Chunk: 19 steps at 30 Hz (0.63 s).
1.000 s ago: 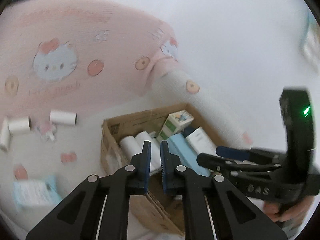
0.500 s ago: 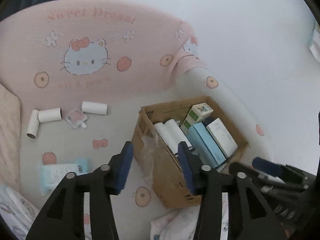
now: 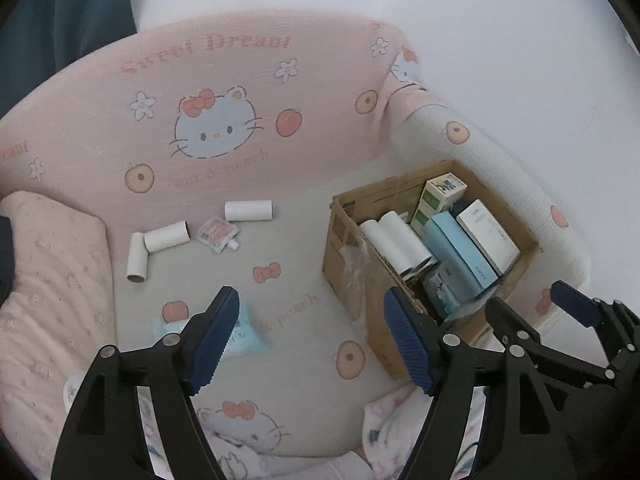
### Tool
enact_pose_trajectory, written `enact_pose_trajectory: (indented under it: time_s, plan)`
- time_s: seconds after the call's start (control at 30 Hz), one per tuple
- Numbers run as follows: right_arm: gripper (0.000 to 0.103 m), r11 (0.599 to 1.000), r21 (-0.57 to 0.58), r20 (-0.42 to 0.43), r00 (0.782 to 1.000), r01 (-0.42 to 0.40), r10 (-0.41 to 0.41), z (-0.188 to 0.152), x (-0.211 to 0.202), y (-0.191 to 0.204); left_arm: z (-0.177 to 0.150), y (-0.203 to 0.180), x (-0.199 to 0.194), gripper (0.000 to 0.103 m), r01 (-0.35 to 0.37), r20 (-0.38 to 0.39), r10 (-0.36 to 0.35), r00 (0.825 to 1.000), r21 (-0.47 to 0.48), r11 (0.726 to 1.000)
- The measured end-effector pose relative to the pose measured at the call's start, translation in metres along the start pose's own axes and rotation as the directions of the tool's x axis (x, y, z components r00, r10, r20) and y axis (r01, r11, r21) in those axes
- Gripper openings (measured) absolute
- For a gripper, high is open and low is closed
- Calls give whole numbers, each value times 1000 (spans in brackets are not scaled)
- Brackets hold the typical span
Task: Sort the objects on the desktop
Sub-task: 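Withdraw both open tools up and away from the box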
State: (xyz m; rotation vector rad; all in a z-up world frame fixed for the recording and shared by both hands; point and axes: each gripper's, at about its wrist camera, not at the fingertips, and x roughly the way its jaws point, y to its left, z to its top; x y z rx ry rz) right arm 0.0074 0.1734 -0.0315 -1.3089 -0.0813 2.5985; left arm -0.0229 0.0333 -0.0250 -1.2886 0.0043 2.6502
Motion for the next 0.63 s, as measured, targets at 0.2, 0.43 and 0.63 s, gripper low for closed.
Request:
enact_pose_trajectory:
  time_s: [0.2, 0.43, 0.63]
  plan:
    - [71, 1000, 14, 24, 999, -26, 25, 2, -7, -9, 0, -5, -17, 78, 34, 5, -34, 999, 17, 999]
    - [75, 999, 25, 71, 997, -43, 41, 3, -20, -17, 0, -12, -29, 78, 21, 47, -22, 999, 27, 999]
    - [76, 999, 30, 58, 997, -43, 41, 3, -16, -19, 0, -12, -27, 78, 30, 43, -31, 999, 22, 999]
